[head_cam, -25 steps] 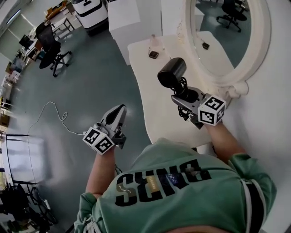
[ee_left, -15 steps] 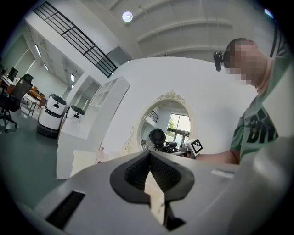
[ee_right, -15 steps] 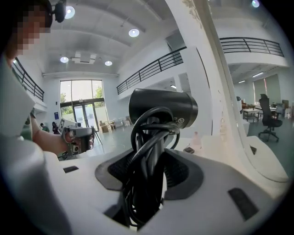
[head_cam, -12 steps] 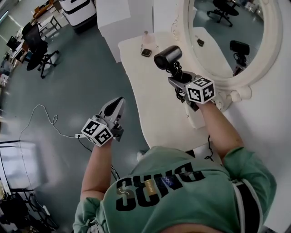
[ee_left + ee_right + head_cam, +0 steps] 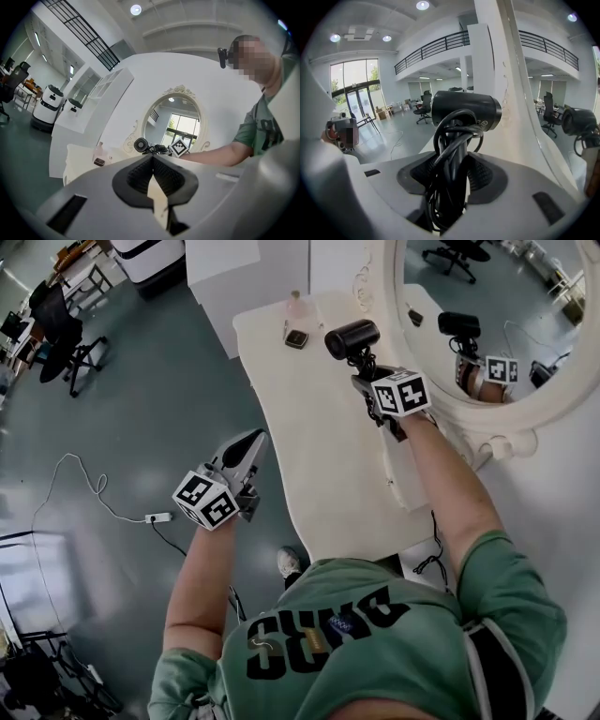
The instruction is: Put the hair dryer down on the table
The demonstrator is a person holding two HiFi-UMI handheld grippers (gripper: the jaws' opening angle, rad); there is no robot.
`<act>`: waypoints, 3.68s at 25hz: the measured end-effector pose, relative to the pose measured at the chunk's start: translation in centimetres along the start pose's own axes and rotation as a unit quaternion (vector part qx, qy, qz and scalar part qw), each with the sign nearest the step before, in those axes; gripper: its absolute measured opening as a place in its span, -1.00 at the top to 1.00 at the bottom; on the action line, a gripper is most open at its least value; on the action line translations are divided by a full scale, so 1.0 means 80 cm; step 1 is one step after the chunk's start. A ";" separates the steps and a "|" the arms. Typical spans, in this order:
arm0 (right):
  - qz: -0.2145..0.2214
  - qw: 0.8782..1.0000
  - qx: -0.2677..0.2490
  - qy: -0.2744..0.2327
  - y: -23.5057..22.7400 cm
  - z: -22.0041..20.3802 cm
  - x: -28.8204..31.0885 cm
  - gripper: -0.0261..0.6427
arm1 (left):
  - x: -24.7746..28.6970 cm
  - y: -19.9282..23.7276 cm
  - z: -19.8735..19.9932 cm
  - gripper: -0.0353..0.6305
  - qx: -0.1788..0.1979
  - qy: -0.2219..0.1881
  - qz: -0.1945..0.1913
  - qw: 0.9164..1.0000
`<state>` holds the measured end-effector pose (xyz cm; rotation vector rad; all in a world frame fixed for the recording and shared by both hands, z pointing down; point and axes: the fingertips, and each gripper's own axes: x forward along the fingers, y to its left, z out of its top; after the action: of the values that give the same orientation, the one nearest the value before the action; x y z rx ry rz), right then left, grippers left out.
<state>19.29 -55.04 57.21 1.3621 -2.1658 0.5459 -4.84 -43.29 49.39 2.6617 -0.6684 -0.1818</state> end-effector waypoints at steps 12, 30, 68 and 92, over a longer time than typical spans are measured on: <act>-0.067 0.991 0.040 0.111 -0.083 -0.064 0.060 0.39 | 0.019 0.015 -0.053 0.90 -0.025 0.016 -0.013 0.999; -0.085 0.984 0.039 0.151 -0.106 -0.095 0.076 0.39 | 0.019 0.014 -0.073 0.90 -0.035 0.023 -0.020 0.999; -0.086 0.995 -0.052 -0.009 0.021 0.023 -0.051 0.07 | -0.066 -0.050 -0.001 0.90 0.013 -0.005 0.025 1.000; 0.200 0.950 -0.032 -0.238 0.288 0.052 -0.315 0.85 | -0.194 -0.178 0.099 0.90 0.099 -0.062 0.100 0.988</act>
<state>6.55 -30.35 36.95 1.0994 -2.8581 0.3022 -14.09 -26.99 36.87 2.7625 -1.0387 -0.2375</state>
